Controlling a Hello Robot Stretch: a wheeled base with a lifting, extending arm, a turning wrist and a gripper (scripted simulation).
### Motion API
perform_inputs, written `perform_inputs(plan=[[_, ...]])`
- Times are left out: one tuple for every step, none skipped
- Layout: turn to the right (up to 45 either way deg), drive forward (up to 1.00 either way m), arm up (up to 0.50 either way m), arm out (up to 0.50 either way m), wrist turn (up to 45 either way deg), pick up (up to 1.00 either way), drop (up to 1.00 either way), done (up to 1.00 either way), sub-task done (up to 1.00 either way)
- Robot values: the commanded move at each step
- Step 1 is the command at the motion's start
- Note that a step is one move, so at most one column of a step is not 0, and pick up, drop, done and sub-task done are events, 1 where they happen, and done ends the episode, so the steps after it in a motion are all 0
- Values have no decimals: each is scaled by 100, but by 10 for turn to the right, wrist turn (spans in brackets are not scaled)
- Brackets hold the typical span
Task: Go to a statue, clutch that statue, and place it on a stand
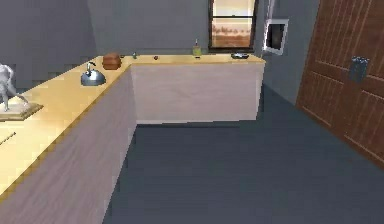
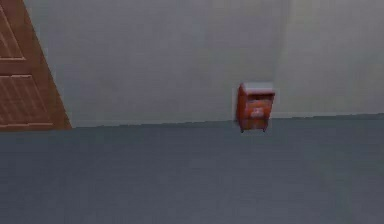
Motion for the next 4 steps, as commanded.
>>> perform_inputs(plan=[[0, 45, 0, 0, 0, 0, 0, 0, 0], [-450, 0, 0, 0, 0, 0, 0, 0, 0], [-450, 0, 0, 0, 0, 0, 0, 0, 0], [-450, 0, 0, 0, 0, 0, 0, 0, 0]])
